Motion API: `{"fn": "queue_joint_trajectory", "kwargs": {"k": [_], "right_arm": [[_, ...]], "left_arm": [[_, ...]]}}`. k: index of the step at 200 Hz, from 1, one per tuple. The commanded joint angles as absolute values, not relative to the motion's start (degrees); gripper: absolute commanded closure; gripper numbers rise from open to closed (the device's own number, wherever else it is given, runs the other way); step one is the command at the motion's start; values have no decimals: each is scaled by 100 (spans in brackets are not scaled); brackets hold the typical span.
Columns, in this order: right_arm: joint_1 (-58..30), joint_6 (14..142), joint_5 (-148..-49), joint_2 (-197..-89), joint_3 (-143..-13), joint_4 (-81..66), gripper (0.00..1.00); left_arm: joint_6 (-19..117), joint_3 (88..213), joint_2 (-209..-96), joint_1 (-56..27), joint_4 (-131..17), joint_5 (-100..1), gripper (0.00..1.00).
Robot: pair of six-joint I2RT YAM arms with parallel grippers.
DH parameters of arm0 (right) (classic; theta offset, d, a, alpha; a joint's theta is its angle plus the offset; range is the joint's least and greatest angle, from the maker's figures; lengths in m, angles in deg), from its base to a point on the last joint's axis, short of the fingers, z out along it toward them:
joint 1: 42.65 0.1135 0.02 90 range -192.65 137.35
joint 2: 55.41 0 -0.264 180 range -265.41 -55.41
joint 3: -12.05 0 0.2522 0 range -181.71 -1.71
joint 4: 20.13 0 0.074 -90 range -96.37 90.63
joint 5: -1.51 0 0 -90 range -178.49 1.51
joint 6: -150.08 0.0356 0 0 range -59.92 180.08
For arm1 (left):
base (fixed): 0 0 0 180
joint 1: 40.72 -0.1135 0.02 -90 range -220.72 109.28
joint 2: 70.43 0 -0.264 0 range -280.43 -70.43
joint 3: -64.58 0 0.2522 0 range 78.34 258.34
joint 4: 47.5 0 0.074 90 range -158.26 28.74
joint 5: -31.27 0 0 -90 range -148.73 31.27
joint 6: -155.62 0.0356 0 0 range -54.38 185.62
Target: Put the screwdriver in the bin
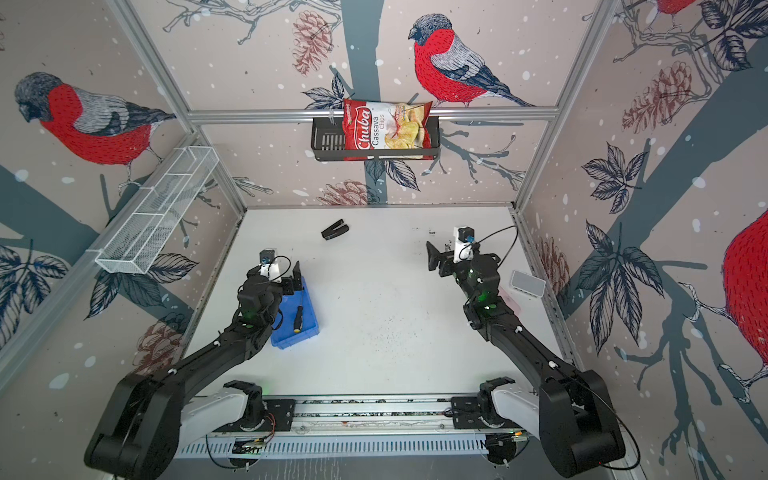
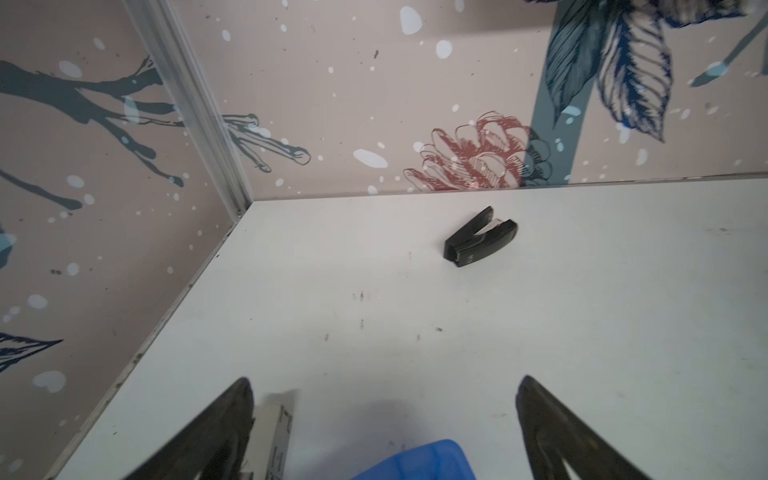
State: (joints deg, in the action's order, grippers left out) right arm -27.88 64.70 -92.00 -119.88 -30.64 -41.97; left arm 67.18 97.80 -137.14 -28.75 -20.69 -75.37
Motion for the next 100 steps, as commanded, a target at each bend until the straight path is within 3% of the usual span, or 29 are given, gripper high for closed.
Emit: {"fn": "queue_joint_trajectory", "kwargs": {"k": [1,100], "right_arm": [[-3144,6624,-8531,-12077,-2802,-4990,0],[-4227,6425,-7907,-13419,-1813,-6271,0]], "left_arm": [[6923,9655,-14097,-3053,-672,-7659,3],[6836,9273,-15764,-3440,1100,-7538,3]]}}
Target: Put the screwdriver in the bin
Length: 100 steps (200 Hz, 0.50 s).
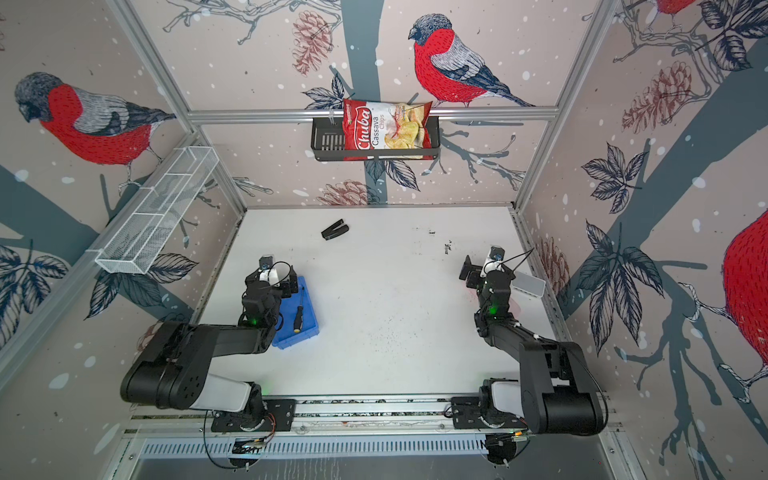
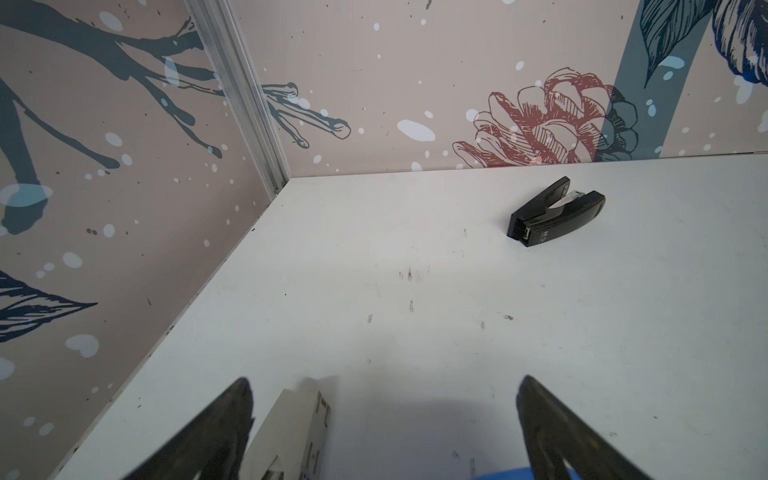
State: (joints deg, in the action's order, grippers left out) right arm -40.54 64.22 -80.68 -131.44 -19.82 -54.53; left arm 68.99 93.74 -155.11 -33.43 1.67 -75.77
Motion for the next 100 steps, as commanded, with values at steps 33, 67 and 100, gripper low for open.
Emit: {"fn": "queue_joint_trajectory", "kwargs": {"k": [33,67,100], "right_arm": [[-4459,6669,-8398,-13771,-1695,-6834,0],[-4291,6457,-8389,-14072,-1633,-7246,0],[-4282,6445,-8375,-14138,-1525,-7462,0]], "left_arm": [[6551,9081,-16044,-3737,1696,-7275,3],[6494,9155,-15970,-3756,1394,-7246,3],[6509,9151,-16002,-3764,1476,-7238,3]]}}
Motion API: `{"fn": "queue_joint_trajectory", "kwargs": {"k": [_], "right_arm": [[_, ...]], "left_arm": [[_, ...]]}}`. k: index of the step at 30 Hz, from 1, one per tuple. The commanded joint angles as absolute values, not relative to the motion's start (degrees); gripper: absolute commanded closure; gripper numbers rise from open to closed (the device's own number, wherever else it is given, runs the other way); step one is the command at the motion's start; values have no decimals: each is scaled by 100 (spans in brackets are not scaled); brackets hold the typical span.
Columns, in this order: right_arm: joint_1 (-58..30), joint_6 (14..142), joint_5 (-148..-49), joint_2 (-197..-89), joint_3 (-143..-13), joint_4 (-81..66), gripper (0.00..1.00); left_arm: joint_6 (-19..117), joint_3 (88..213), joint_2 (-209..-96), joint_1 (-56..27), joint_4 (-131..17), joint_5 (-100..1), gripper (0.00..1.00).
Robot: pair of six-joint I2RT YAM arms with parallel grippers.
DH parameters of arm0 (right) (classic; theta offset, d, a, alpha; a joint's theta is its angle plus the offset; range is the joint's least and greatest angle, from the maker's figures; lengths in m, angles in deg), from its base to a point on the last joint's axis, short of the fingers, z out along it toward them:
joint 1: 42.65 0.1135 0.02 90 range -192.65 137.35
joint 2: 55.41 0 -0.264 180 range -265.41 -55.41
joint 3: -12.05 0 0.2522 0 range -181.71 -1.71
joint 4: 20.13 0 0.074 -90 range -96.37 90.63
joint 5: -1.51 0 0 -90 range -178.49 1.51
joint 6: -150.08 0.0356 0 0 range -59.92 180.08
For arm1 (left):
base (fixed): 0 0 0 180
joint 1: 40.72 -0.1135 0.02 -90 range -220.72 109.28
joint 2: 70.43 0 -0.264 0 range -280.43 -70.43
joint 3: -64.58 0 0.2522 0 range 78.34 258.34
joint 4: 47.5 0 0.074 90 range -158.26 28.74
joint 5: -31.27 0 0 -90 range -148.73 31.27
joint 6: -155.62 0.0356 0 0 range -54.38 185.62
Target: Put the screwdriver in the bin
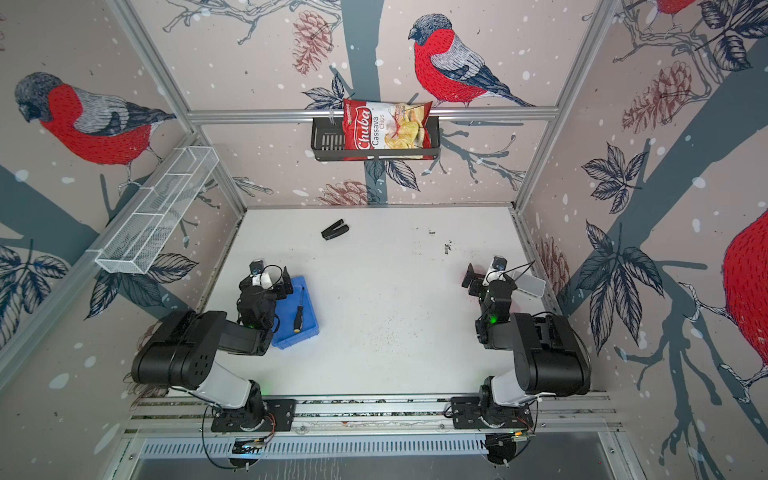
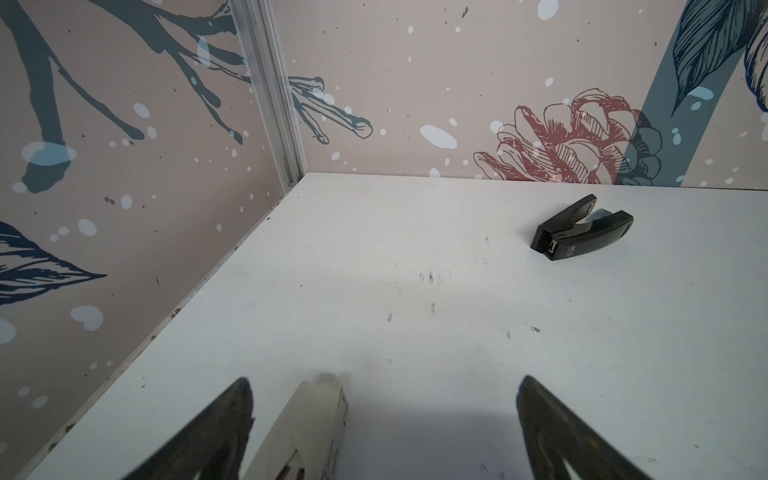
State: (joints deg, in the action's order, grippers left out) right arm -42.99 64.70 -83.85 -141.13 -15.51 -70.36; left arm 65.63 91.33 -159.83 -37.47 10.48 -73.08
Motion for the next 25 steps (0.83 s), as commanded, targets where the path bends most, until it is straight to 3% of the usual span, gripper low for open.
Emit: {"fn": "queue_joint_trajectory", "kwargs": {"k": [1,25], "right_arm": [[-4282,6446,-8379,-14137,-1529,-7455,0],[-4274,6439,-8360,-14138,-1543,-7431,0]], "left_arm": [[6509,9152,-16000,-3764,1472,-7241,3],[6535,9142,-15991,-3747,1463,-7254,3]]}}
